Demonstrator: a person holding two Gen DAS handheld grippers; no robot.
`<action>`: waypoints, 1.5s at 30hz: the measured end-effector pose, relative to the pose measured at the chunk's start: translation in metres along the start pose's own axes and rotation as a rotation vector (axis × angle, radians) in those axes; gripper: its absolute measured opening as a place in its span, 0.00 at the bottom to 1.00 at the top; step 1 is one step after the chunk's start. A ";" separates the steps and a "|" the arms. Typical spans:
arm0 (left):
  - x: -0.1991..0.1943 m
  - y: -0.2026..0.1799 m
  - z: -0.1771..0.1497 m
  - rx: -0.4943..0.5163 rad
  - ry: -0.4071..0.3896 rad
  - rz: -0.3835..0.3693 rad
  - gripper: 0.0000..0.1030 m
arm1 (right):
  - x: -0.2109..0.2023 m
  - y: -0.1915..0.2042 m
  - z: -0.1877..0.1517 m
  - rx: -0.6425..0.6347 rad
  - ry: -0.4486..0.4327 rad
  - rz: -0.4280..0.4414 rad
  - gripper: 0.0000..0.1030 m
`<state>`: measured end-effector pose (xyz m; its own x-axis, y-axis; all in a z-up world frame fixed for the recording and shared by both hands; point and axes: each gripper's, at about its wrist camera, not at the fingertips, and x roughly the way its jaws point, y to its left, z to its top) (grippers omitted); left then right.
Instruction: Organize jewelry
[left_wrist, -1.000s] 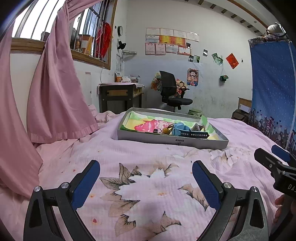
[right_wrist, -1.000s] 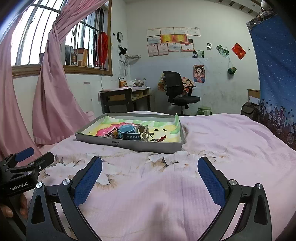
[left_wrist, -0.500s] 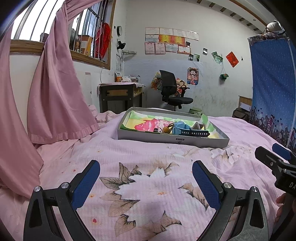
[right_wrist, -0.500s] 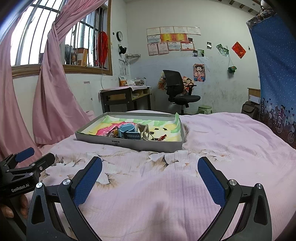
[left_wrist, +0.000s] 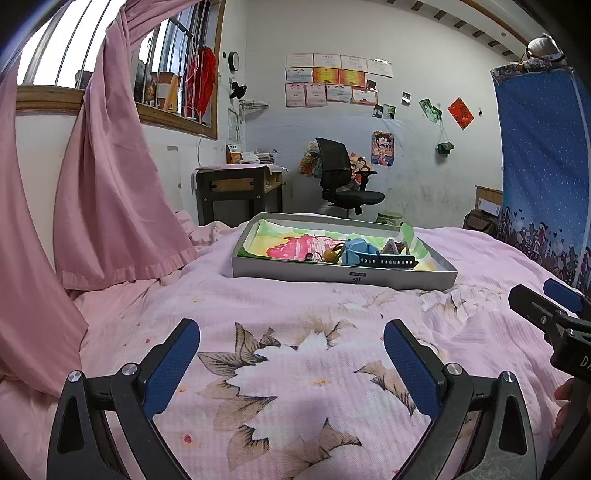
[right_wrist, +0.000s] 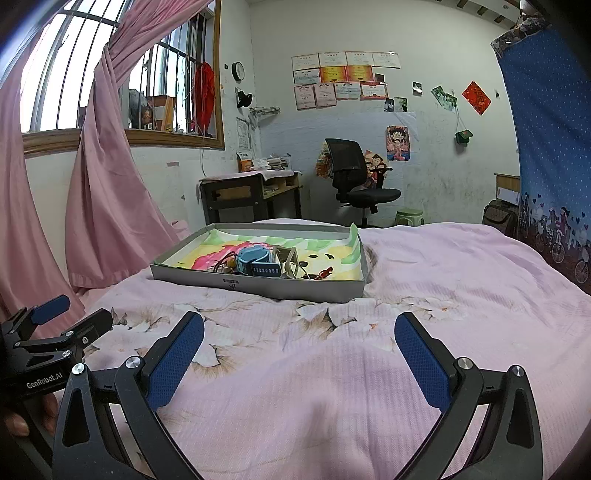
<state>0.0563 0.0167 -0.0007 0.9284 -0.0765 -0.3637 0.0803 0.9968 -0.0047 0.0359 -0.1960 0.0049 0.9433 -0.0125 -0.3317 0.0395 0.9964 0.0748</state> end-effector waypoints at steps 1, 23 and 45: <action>0.000 -0.002 0.001 0.000 0.000 0.000 0.98 | 0.000 0.000 0.000 0.000 0.000 0.001 0.99; 0.000 -0.003 0.001 0.005 -0.001 0.001 0.98 | 0.000 0.000 0.000 0.001 0.000 0.000 0.99; 0.000 -0.004 0.001 0.010 -0.001 0.002 0.98 | 0.000 -0.001 0.000 0.003 0.000 0.000 0.99</action>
<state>0.0564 0.0122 0.0007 0.9289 -0.0747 -0.3628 0.0822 0.9966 0.0053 0.0360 -0.1967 0.0049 0.9432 -0.0128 -0.3319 0.0407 0.9962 0.0775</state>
